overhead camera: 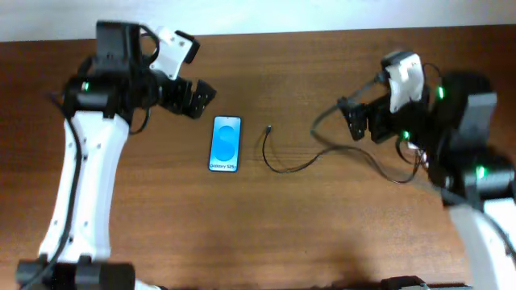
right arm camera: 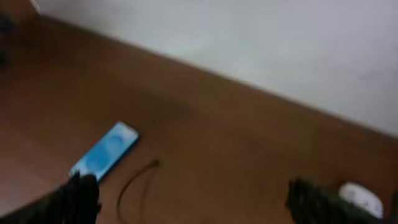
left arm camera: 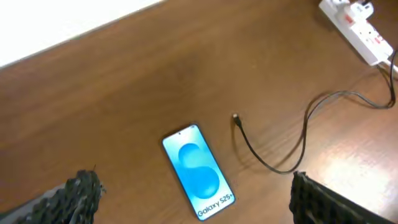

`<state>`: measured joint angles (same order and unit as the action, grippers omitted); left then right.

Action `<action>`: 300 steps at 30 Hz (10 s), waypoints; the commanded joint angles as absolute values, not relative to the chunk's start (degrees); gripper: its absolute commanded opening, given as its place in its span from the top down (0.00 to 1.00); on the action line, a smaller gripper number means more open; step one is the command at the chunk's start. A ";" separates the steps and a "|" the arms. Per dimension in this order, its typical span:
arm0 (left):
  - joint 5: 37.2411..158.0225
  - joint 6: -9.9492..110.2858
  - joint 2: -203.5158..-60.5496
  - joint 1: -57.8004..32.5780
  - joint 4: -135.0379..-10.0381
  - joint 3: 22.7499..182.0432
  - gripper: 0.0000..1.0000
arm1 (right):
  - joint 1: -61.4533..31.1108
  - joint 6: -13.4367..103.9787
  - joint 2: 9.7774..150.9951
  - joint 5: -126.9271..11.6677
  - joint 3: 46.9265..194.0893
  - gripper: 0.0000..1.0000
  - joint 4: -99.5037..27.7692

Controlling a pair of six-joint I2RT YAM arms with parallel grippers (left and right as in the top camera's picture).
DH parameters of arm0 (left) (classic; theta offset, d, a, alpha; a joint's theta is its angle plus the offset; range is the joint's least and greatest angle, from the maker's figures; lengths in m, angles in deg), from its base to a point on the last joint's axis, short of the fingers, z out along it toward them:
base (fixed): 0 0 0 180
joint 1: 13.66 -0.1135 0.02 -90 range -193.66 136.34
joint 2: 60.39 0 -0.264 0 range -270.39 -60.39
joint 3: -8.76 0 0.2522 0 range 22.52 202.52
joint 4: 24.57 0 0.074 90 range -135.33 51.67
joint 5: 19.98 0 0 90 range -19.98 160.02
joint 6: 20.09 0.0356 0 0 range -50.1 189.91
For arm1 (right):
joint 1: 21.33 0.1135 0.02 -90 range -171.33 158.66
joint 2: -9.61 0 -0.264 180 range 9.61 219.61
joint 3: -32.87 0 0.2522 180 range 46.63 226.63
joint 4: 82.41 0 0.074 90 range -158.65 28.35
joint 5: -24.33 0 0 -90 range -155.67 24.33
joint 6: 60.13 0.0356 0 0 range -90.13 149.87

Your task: Plug charger to phone and switch on socket

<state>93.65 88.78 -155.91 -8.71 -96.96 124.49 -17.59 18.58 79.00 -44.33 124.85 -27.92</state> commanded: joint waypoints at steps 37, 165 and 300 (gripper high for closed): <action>73.70 56.34 -195.47 3.84 -103.30 129.22 0.00 | -17.59 18.32 98.98 -42.12 142.44 0.01 -4.25; 129.02 31.49 -195.39 -3.42 -107.02 146.74 1.00 | -7.97 59.41 115.32 -46.41 141.81 0.96 -27.42; 156.97 29.76 -195.39 -10.98 -75.50 146.74 1.00 | -15.03 35.52 110.41 -15.61 126.97 0.96 -34.04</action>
